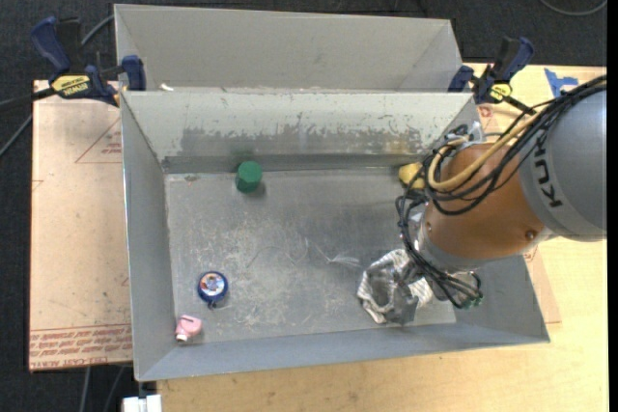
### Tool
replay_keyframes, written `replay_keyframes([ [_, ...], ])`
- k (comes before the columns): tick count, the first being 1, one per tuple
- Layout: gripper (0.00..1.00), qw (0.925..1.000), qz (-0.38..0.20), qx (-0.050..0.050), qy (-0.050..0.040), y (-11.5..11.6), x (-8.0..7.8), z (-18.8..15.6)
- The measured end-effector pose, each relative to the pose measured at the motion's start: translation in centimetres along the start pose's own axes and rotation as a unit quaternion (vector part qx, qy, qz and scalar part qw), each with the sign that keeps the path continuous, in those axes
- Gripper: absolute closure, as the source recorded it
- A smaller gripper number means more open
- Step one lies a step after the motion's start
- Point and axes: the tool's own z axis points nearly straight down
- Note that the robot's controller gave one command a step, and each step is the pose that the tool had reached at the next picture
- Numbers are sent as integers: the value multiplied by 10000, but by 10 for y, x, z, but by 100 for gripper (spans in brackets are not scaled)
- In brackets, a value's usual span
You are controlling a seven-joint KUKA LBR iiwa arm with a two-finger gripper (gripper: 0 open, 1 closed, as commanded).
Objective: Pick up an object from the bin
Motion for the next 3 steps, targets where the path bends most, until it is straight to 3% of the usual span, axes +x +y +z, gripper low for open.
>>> replay_keyframes([
  [1, 100, 9998, 171, -14, 28, -8, -1, -7],
  [2, 100, 10000, 38, -7, -29, -9, 2, 0],
  [3, 100, 10000, 39, -8, -29, -9, 2, 0],
])
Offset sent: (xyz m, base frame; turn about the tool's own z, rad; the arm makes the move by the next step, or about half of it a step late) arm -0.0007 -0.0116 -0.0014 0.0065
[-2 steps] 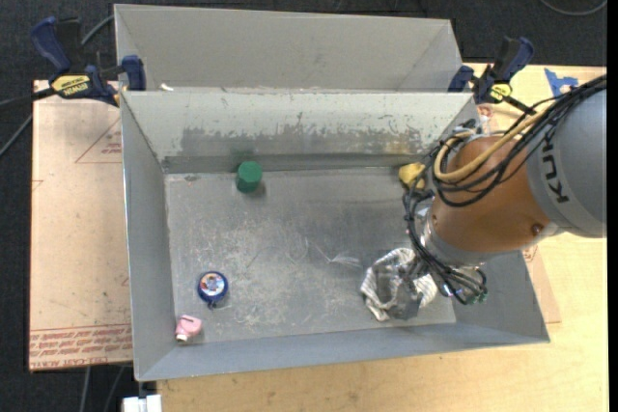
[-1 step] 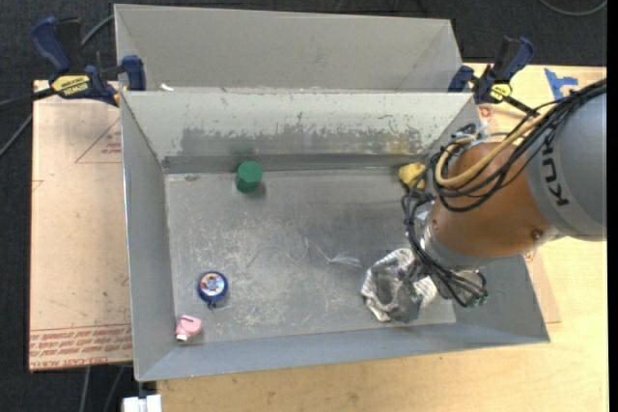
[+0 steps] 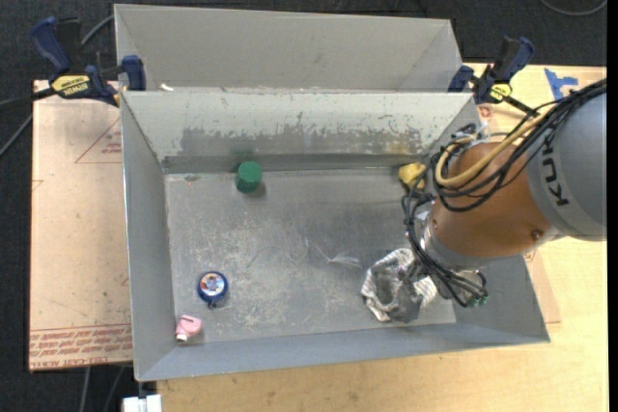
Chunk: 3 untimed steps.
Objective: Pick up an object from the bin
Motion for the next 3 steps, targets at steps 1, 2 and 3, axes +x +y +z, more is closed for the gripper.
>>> replay_keyframes([
  [1, 100, 9999, -140, -8, 9, -1, -5, 1],
  [2, 100, 9997, -257, -2, -26, -8, 7, 0],
  [3, 100, 9997, -261, -2, -26, -8, 7, 0],
])
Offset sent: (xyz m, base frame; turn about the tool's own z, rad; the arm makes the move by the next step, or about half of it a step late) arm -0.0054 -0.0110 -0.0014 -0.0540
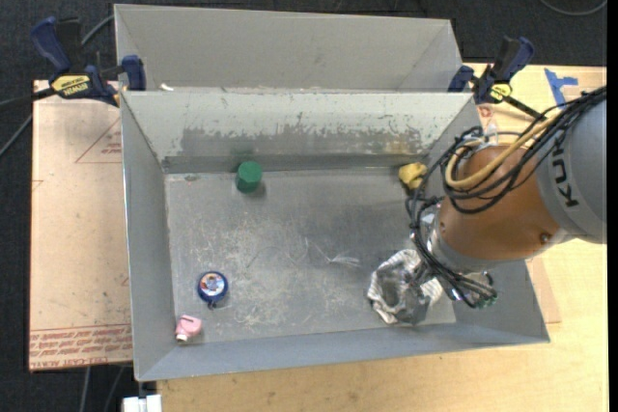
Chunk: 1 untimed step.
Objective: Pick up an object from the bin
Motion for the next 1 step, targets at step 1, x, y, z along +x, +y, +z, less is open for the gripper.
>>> replay_keyframes([
  [1, 100, 9998, -204, 3, -17, -8, -3, -33],
])
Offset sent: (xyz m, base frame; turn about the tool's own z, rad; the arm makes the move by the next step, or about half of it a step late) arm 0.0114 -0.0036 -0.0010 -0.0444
